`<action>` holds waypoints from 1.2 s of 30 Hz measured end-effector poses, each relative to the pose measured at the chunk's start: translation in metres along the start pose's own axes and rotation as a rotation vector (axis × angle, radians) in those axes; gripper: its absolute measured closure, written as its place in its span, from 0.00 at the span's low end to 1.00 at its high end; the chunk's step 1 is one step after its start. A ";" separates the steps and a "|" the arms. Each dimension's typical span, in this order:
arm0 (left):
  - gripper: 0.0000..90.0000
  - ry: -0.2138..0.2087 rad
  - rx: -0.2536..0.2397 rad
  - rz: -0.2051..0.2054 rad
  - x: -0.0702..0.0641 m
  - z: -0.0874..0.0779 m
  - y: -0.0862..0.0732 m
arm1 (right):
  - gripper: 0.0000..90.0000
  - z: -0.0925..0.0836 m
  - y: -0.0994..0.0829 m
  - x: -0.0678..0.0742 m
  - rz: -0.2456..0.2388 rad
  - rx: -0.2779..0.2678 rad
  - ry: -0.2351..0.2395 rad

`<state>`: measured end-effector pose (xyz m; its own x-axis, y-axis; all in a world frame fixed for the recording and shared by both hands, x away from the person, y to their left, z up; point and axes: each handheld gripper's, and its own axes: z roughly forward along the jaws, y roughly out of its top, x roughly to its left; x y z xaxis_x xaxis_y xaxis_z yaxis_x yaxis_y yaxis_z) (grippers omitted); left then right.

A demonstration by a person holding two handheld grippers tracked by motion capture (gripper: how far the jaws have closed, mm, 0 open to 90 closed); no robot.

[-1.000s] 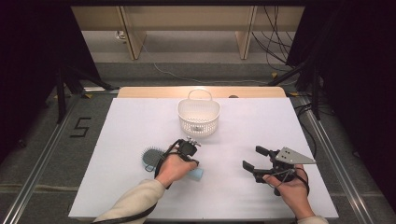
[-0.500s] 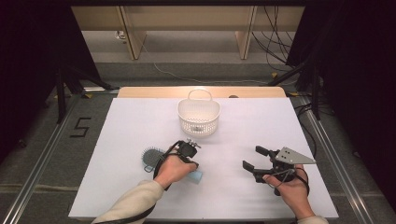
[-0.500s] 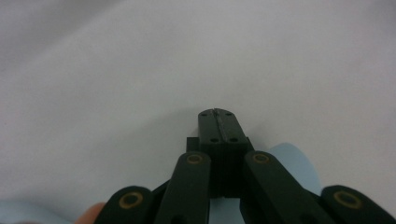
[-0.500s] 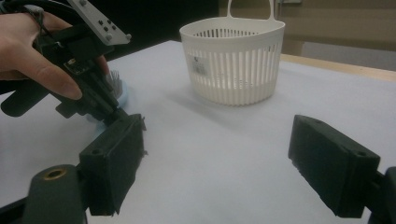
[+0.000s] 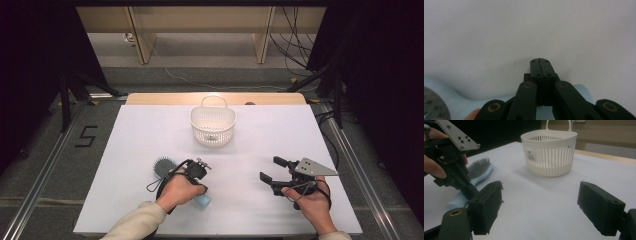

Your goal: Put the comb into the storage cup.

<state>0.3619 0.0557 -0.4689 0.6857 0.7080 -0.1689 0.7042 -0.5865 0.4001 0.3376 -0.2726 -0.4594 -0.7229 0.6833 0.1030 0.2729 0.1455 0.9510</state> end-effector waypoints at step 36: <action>1.00 0.057 0.169 -0.052 0.057 -0.056 -0.095 | 0.23 0.003 0.000 0.003 -0.007 0.012 0.007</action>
<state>0.3232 0.1739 -0.4658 0.6391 0.7577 -0.1321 0.7628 -0.6027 0.2343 0.3371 -0.2686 -0.4600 -0.7294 0.6770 0.0985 0.2753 0.1587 0.9482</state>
